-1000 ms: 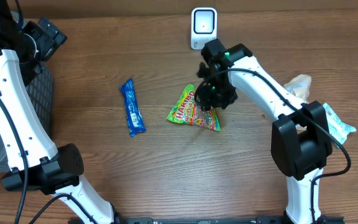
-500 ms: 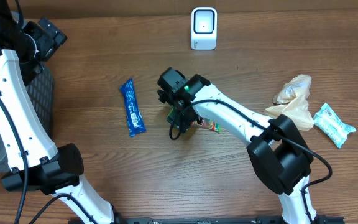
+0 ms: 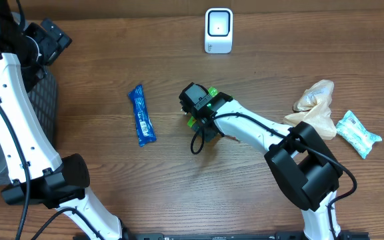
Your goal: Scan the item barcode
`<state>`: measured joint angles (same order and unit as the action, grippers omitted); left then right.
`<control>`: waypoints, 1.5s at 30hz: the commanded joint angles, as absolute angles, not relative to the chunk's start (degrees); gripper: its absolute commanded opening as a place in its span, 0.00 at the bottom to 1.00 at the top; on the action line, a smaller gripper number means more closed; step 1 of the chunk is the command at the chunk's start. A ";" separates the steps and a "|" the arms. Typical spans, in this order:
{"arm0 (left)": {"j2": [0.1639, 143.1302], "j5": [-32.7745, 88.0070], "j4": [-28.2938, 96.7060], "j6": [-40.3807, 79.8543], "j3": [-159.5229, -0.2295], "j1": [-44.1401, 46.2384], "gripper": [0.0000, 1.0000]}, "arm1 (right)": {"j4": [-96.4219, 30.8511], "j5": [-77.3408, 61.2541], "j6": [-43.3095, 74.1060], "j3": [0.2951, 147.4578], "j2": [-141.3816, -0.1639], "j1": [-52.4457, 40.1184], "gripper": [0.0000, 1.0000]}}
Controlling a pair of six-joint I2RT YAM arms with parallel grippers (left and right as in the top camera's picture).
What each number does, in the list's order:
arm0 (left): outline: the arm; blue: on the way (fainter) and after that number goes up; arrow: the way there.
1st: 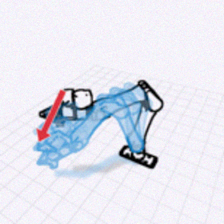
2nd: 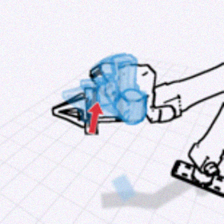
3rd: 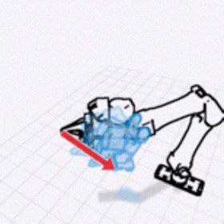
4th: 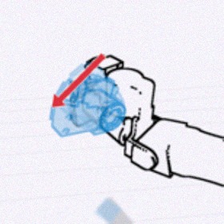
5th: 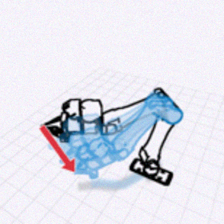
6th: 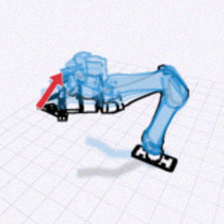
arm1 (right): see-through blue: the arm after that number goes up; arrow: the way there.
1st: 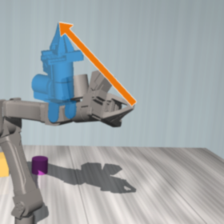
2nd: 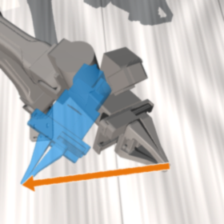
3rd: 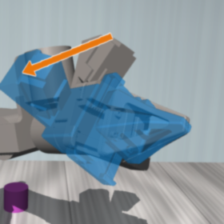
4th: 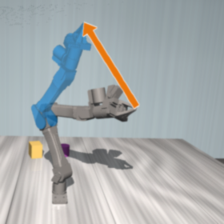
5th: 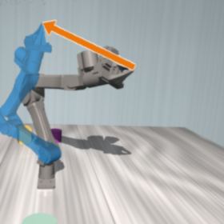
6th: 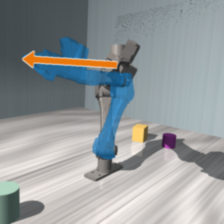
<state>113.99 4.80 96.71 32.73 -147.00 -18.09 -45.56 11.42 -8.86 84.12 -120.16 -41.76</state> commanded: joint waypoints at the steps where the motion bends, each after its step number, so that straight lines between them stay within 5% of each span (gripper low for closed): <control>1: 112.40 5.13 96.79 33.23 -147.57 -17.87 1.00 | -45.63 13.04 -5.63 82.17 -120.49 -41.50 0.04; 9: 112.40 5.13 96.79 33.23 -147.57 -17.87 1.00 | -56.51 5.06 -0.14 93.38 -119.17 -41.47 0.04; 16: 112.40 5.13 96.79 33.23 -147.57 -17.87 1.00 | -71.16 -27.59 0.30 113.06 -117.38 -36.75 0.04; 21: 112.40 5.13 96.79 33.23 -147.57 -17.87 1.00 | -71.59 -47.18 -0.05 111.20 -117.78 -28.36 0.04; 29: 112.40 5.13 96.79 33.23 -147.57 -17.87 1.00 | -67.90 -41.10 0.03 105.12 -117.78 -24.49 0.04; 37: 112.40 5.13 96.79 33.23 -147.57 -17.87 1.00 | -52.03 -29.95 14.09 105.12 -119.61 -33.61 0.59; 45: 112.40 5.13 96.79 33.23 -147.57 -17.87 1.00 | -45.60 -33.98 25.56 105.10 -128.97 -37.67 0.61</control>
